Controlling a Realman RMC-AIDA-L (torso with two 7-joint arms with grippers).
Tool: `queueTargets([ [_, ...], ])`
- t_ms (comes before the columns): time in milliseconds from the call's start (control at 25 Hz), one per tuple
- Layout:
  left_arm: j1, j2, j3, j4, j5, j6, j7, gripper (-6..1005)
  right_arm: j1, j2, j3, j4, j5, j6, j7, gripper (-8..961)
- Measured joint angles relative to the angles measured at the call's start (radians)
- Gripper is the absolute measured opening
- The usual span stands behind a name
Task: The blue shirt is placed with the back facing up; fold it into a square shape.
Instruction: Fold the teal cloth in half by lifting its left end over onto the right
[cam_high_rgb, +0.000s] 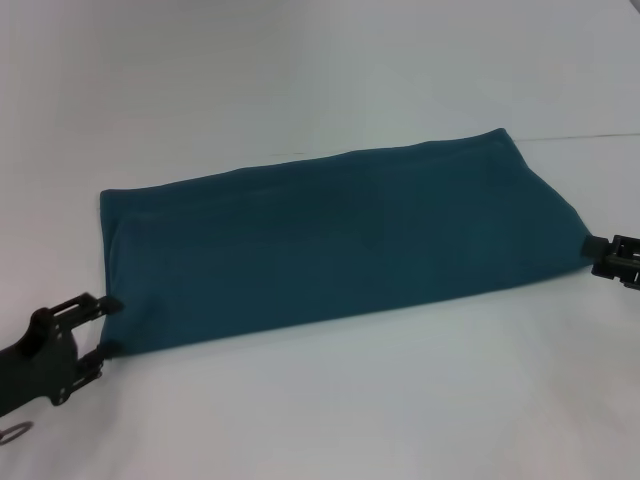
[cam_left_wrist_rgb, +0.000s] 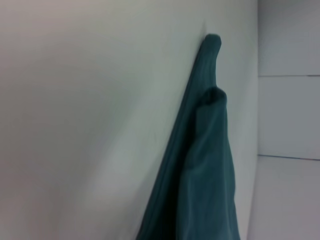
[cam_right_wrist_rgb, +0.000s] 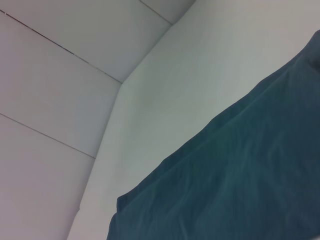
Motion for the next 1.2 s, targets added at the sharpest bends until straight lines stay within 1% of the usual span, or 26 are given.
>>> queueTargets([
  [200,0.029,-0.006,-0.008,0.015,0.016,0.016,-0.036,614,0.000,0.000,0.001,0.000,0.000,0.000,0.000,606],
  [560,0.025,-0.008,0.000,0.000,0.021,-0.030,-0.059,614,-0.003,0.001,0.001,0.002,0.000,0.001,0.000,606],
  [800,0.011,-0.009,0.003,-0.025,0.021,-0.073,-0.062,614,-0.003,0.001,0.001,0.008,-0.001,0.003,0.000,605],
  [960,-0.001,-0.004,0.003,-0.049,0.020,-0.096,-0.061,614,-0.006,0.001,0.003,0.008,-0.002,0.005,0.000,605],
  [1200,-0.031,-0.001,0.005,-0.067,0.027,-0.127,-0.061,609,-0.007,0.000,0.011,0.008,-0.002,0.010,0.000,605],
])
